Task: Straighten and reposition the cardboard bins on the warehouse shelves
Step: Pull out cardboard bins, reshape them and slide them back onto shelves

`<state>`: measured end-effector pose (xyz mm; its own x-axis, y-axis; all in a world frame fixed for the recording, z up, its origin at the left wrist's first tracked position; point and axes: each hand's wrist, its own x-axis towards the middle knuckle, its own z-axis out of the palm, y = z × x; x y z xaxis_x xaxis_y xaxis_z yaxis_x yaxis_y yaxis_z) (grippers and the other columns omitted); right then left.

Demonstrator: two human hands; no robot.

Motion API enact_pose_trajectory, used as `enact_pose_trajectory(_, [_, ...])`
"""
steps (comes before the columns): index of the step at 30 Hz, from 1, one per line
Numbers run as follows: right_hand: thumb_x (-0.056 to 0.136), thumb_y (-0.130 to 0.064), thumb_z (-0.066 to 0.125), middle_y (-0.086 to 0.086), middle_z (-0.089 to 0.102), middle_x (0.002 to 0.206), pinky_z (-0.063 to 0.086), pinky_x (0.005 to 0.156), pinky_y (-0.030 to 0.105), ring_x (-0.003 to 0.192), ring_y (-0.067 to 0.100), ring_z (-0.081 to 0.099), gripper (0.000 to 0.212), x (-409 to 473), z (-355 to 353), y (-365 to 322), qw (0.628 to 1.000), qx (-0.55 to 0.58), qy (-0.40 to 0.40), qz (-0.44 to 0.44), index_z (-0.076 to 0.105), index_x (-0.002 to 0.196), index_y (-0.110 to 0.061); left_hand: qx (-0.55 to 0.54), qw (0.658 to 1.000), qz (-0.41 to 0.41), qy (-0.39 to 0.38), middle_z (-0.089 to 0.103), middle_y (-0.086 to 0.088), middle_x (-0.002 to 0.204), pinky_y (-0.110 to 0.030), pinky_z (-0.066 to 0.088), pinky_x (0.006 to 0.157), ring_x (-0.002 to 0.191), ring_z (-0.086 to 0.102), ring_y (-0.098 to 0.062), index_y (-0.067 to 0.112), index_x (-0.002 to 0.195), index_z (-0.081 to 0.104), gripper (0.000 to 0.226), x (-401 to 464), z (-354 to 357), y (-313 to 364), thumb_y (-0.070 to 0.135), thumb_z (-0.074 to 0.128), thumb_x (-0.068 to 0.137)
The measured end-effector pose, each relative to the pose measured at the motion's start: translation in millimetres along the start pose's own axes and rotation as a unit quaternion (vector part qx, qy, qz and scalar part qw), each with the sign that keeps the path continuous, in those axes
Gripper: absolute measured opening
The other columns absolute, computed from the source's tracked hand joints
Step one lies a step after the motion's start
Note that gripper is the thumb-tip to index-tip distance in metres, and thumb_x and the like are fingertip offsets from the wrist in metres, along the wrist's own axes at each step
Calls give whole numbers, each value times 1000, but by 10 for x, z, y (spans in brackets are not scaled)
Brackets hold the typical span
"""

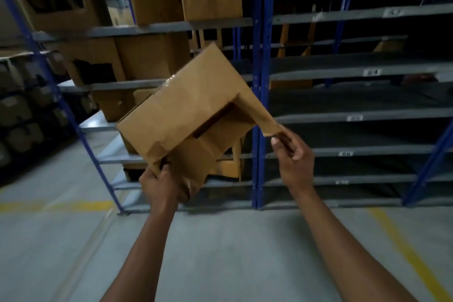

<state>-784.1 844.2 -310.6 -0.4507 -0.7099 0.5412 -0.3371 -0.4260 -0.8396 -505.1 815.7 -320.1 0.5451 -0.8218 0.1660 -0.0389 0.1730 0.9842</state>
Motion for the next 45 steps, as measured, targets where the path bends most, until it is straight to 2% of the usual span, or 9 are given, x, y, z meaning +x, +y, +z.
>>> enact_pose_trajectory(4, [86,-52,76,1,71,125,56,93,39,111,16,67,33,-802,419,422,954,103,69,274,66,113,-37,-41,992,-115,13,71,-9,86,-39,52,77,84,68,-24,4,95,72,10,-55,-418,-405,9,64,98])
enact_pose_trajectory(8, [72,-71,76,15,41,146,41,97,77,139,51,39,72,-1750,907,895,698,204,-72,682,49,128,-35,-39,984,-176,-10,76,-11,99,-45,59,85,100,74,-34,6,100,75,10,-135,-884,-765,15,72,97])
enact_pose_trajectory(12, [78,-61,79,36,52,139,55,82,72,123,56,59,98,-2342,1368,1023,545,388,-81,739,38,146,-2,-16,976,-214,-30,72,-11,95,-46,55,83,86,68,-30,9,97,72,12,-249,-1281,-1010,20,72,99])
enact_pose_trajectory(17, [103,-20,62,20,70,113,60,73,46,99,36,71,37,-2356,1644,866,598,381,-39,704,57,136,-4,-15,959,-281,-21,73,-15,113,-53,60,94,105,71,-34,10,109,69,20,-322,-1582,-1198,25,74,98])
enact_pose_trajectory(27, [99,-3,64,23,69,118,61,66,44,99,37,69,32,-2308,1581,1061,664,326,41,671,58,130,-3,-89,916,-374,-113,74,-14,127,-53,61,94,114,72,-34,15,125,65,26,-334,-1542,-1391,21,71,101])
enact_pose_trajectory(31, [95,5,65,25,71,108,61,59,42,92,38,72,19,-2137,1256,1203,721,242,79,644,63,114,1,61,909,-397,-109,55,-15,151,-56,59,90,124,62,-39,17,156,34,79,-195,-1457,-1569,41,78,94])
enact_pose_trajectory(34, [95,5,65,24,74,104,65,65,41,89,37,75,21,-2042,952,1399,765,191,70,611,65,116,0,127,942,-299,-86,17,-10,175,-58,37,121,155,31,-39,33,167,-8,123,-17,-1421,-1602,48,83,85])
enact_pose_trajectory(38, [97,0,64,17,78,104,64,69,42,86,33,78,20,-1978,617,1610,816,107,11,568,71,114,-8,209,962,-104,-141,4,-3,178,-61,17,128,163,6,-33,38,168,3,125,247,-1187,-1369,80,69,71])
enact_pose_trajectory(45, [98,-8,65,6,79,93,63,54,37,74,25,77,48,-1645,344,1431,895,-90,-83,429,60,144,-19,457,833,-10,-313,31,-8,170,-67,36,118,149,42,-37,34,166,16,100,499,-562,-1265,67,69,89])
